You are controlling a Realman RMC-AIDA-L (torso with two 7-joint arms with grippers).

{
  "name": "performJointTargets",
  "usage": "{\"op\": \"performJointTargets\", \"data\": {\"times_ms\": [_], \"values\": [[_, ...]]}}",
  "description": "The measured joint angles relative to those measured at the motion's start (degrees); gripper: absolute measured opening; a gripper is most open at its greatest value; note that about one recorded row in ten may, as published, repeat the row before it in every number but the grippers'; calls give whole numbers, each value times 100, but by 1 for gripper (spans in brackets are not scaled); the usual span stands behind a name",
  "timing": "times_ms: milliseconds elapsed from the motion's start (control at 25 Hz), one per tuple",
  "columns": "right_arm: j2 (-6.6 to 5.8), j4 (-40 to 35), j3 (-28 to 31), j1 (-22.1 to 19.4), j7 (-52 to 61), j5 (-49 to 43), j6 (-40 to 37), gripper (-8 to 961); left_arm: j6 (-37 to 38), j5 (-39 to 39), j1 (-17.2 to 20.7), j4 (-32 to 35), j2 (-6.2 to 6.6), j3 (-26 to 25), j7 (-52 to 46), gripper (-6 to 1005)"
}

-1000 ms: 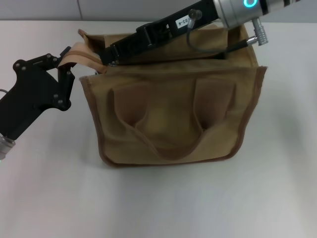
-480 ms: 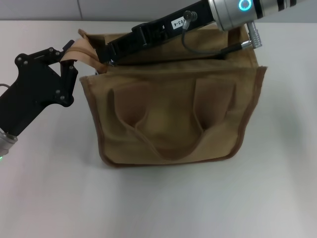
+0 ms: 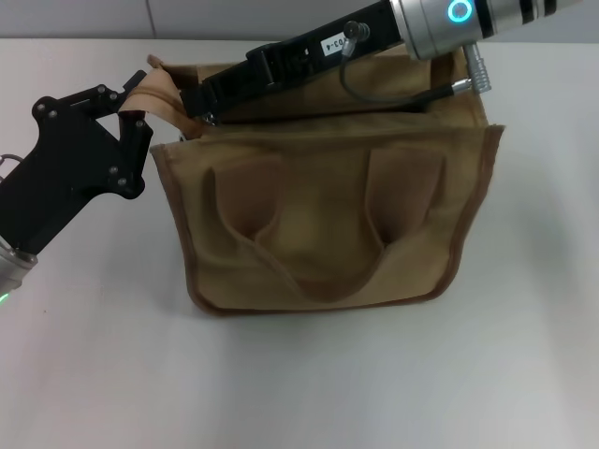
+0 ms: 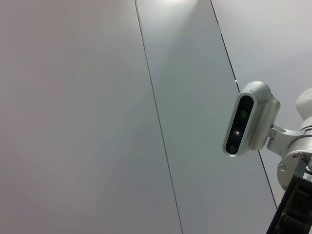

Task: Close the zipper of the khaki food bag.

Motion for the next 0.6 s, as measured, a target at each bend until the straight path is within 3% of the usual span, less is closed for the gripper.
{"op": "performJointTargets", "data": {"times_ms": [600], "values": [[54, 111, -41, 26, 46, -42, 153, 357, 28, 0, -23, 1, 9, 0, 0, 28]]}}
